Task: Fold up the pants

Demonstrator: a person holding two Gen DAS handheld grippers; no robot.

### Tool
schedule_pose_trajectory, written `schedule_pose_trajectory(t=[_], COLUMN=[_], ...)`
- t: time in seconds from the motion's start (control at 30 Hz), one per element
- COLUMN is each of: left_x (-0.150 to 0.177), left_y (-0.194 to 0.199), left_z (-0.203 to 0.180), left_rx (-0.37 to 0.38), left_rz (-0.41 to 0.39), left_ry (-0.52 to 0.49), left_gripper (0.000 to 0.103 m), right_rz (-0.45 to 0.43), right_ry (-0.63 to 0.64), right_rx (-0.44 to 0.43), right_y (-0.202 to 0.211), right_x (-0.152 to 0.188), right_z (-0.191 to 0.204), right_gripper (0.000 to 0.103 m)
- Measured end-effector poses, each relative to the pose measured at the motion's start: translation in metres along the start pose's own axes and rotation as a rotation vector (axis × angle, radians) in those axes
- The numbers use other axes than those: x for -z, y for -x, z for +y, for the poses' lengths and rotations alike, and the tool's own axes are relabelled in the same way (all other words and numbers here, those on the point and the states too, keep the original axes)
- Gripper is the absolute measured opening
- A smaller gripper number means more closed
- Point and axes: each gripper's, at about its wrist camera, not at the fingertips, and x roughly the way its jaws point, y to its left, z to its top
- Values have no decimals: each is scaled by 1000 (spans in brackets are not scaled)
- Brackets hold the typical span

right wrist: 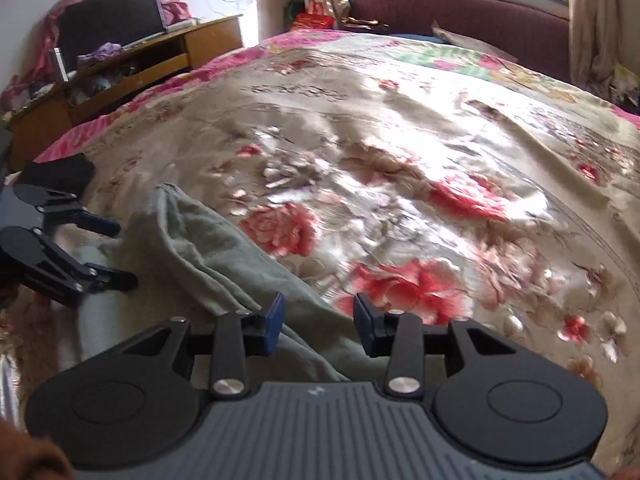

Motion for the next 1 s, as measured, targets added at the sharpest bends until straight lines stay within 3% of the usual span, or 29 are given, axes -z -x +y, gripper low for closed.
schedule_pose_trajectory(t=[0.13,0.27,0.37,0.43,0.57,0.6,0.63,0.7,0.8,0.93,1.0], left_x=[18,24,25,26,28,28,29,30,34,34,32], left_y=[16,22,24,25,27,28,30,33,37,33,32], left_z=[-13,-16,-16,-16,-18,-19,-20,-24,-32,-35,-37], left_rx=[-28,-34,-28,-25,-37,-41,-44,-62,-89,-85,-73], left_rz=[-44,-71,-86,-94,-111,-119,-126,-143,-170,-167,-158], left_ry=[-35,-34,-30,-26,-31,-29,-28,-44,-103,-85,-48], left_gripper=[95,95,95,95,95,95,94,95,95,95,95], right_rz=[46,216,301,353,374,373,375,363,320,236,254], right_ry=[18,22,57,53,43,12,-19,-74,-107,81,150], right_rx=[-198,-326,-382,-467,-588,-600,-600,-592,-611,-536,-487], right_y=[-33,-85,-93,-92,-99,-109,-118,-133,-139,-127,-131], right_x=[-26,-42,-49,-53,-60,-62,-63,-66,-73,-85,-90], right_z=[27,41,43,40,38,37,37,37,45,74,85], right_gripper=[45,45,46,46,45,40,25,7,7,4,4])
